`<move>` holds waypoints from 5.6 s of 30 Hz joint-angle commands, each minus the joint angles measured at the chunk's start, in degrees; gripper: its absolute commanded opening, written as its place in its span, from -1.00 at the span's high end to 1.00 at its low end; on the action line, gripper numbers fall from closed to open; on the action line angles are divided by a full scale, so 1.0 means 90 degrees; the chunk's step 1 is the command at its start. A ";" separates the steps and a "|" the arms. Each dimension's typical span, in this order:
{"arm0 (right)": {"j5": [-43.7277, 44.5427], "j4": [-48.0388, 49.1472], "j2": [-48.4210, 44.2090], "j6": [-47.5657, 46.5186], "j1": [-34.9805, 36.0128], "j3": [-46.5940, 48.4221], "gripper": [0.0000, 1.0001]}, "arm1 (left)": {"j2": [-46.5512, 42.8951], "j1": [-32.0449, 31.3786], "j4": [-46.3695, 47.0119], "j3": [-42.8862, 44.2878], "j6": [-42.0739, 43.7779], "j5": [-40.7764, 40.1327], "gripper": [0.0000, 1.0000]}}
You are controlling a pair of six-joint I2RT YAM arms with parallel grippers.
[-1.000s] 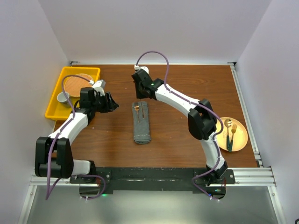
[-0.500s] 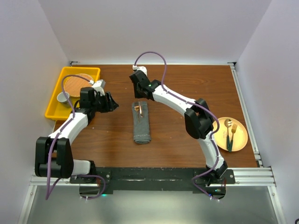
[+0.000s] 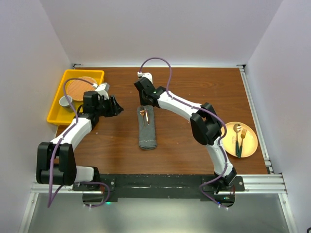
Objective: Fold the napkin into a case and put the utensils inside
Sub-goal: Insert the spoon into the folded napkin, then stuff the utensils into the folded napkin.
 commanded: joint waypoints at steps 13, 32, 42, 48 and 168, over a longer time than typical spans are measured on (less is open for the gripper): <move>0.0403 0.0381 -0.0163 0.0122 0.0167 -0.0457 1.00 | -0.0110 -0.0018 0.0250 -0.0103 0.0019 0.0038 0.00; 0.0560 0.0829 -0.0251 0.0269 0.0177 -0.0603 1.00 | -0.0237 0.0002 0.0191 -0.0250 0.0107 0.0048 0.00; 0.0561 0.0948 -0.0387 0.0278 0.0177 -0.0779 1.00 | -0.0296 0.0031 0.0171 -0.0347 0.0126 0.0087 0.00; 0.0326 0.0410 -0.0593 0.0581 0.0197 -0.0779 1.00 | -0.0218 0.0031 0.0191 -0.0308 0.0117 0.0126 0.00; -0.4255 -0.1084 -0.1980 -0.3081 -0.3348 -0.1551 -0.96 | 0.5124 -0.1531 -0.2612 0.6352 0.9335 0.1748 -0.94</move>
